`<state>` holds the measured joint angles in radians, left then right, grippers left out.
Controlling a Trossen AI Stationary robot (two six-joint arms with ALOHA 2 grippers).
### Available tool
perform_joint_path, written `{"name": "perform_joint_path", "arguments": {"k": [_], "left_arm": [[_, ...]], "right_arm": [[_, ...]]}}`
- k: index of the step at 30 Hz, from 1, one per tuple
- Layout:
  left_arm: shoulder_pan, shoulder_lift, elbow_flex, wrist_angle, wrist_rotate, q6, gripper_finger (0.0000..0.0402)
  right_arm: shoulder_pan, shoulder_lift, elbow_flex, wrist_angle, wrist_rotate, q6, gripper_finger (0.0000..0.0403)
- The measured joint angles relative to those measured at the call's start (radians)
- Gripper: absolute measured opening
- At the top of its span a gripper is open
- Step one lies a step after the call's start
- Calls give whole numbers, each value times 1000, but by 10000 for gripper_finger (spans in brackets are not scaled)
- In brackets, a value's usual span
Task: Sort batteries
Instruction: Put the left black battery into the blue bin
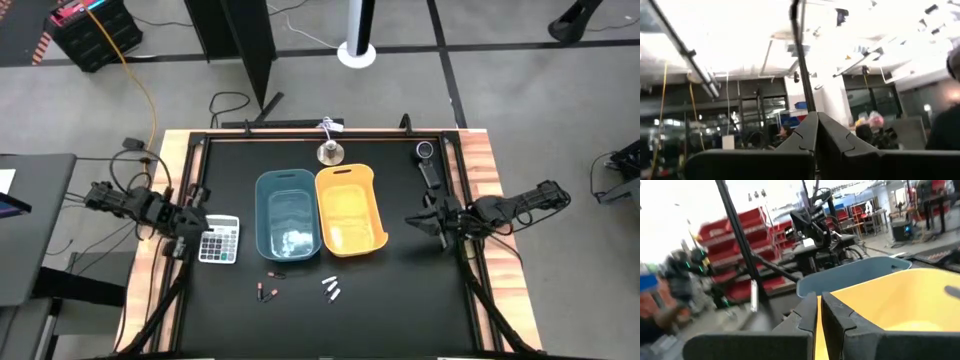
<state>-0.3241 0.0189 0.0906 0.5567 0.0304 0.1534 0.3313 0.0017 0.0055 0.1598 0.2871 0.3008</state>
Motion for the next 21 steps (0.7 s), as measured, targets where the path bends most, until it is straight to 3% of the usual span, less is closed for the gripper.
{"name": "perform_joint_path", "arguments": {"k": [4, 9, 16, 21], "left_arm": [[0, 96, 0, -5, -55, -90, 6], [-21, 303, 14, 2, -48, -224, 6], [-137, 624, 182, -163, -39, -370, 6], [-293, 825, 375, -409, -242, -566, 6]], "right_arm": [[-4, 0, 0, 43, 3, -29, 44], [-26, 0, 0, 60, 4, -46, 44], [-67, 0, 0, 54, 3, -48, 44], [-91, 0, 0, 56, 3, -48, 44]]}}
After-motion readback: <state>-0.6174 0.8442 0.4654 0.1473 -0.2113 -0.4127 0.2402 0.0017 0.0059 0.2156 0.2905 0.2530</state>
